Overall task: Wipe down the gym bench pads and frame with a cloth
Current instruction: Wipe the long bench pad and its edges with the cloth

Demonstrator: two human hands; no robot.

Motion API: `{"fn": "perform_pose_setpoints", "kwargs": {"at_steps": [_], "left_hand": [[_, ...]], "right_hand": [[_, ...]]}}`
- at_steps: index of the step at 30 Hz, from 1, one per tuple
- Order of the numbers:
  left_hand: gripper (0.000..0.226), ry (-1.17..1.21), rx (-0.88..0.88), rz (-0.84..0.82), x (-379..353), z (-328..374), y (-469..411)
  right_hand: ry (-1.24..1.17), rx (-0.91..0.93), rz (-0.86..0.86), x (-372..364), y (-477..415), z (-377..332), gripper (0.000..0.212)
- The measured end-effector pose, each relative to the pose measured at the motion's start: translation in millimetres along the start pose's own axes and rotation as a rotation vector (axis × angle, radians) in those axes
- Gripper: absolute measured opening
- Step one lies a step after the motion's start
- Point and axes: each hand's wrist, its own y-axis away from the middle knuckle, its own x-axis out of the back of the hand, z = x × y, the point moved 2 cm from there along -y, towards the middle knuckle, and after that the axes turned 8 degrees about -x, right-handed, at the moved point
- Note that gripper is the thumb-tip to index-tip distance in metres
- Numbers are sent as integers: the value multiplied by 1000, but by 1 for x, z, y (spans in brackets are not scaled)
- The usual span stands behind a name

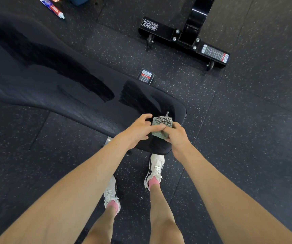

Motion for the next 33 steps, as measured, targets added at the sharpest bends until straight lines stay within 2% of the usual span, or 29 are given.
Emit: {"fn": "perform_pose_setpoints", "kwargs": {"at_steps": [4,8,12,14,16,19,21,24,27,33], "left_hand": [[39,147,-25,-72,-21,4,-8],[44,77,-23,-18,-39,11,-24],[49,-259,-129,7,-55,20,-45],[50,-523,-230,77,-60,23,-61],[39,-793,-362,185,-64,29,-78],[42,-1048,-599,232,-76,45,-95],[44,-1194,-717,178,-85,51,-102],[38,-1394,-793,69,-94,40,-109],[33,-1436,-941,37,-89,23,-105],[20,-1699,-1114,-184,-85,-17,-78]], "right_hand": [[-150,-23,29,14,-4,-5,26],[-189,-114,12,36,-14,-9,8],[-154,-156,-84,52,-27,-9,17],[-194,-125,-38,62,-34,-11,25],[-250,-128,37,74,-39,-13,29],[-198,-166,92,85,-50,-13,29],[-173,-193,92,89,-56,-11,25],[-126,-215,86,89,-60,-8,23],[-93,-227,88,86,-63,0,25],[-9,-259,168,84,-60,10,16]]}}
